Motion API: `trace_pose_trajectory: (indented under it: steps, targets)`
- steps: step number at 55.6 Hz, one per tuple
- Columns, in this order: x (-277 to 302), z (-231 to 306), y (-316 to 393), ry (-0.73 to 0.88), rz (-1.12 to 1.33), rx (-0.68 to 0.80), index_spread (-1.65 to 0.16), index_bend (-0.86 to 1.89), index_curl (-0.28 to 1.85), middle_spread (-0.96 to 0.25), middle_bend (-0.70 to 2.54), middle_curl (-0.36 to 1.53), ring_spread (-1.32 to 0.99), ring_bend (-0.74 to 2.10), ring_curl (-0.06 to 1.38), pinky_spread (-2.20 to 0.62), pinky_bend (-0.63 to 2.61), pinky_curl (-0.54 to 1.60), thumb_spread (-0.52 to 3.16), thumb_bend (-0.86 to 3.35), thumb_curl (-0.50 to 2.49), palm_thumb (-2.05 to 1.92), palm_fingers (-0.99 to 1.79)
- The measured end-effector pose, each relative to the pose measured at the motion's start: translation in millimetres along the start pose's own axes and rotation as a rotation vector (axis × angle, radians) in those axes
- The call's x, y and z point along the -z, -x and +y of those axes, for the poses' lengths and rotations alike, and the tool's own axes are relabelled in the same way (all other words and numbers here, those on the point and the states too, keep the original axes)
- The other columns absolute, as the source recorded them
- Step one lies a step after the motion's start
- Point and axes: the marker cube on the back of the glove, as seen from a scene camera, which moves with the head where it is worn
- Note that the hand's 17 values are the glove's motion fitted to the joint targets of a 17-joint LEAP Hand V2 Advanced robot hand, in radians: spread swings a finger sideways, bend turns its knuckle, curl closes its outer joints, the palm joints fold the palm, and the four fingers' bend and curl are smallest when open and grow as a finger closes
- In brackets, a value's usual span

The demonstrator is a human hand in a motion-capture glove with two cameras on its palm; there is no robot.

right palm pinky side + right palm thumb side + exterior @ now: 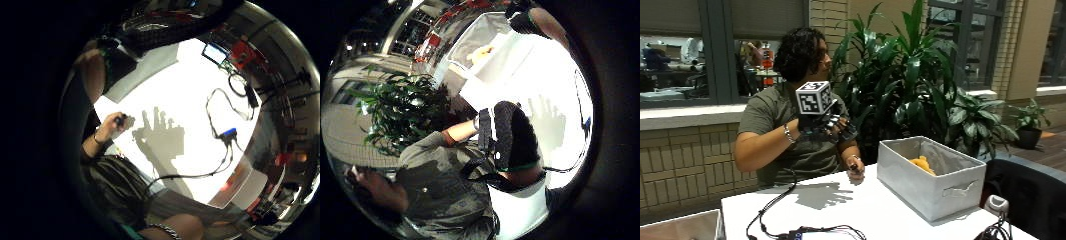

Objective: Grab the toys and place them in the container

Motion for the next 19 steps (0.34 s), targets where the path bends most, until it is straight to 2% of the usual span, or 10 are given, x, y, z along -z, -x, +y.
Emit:
trace_pose_trajectory:
  steps: [13, 19]
  targets:
    - [-15.4, 83.5, -81.5, 0.004, 0.056, -0.328, -0.42, 0.23, 0.53, -0.09, 0.21, 0.49, -0.15, 0.54, 0.28, 0.00, 0.82, 0.30, 1.52, -0.02, 0.33, -0.02, 0.10]
    - [-19.3, 104.6, -96.1, -0.008, 0.025, -0.393, -0.41, 0.22, 0.52, -0.09, 0.21, 0.48, -0.14, 0.51, 0.27, 0.01, 0.80, 0.30, 1.51, -0.02, 0.31, -0.03, 0.11]
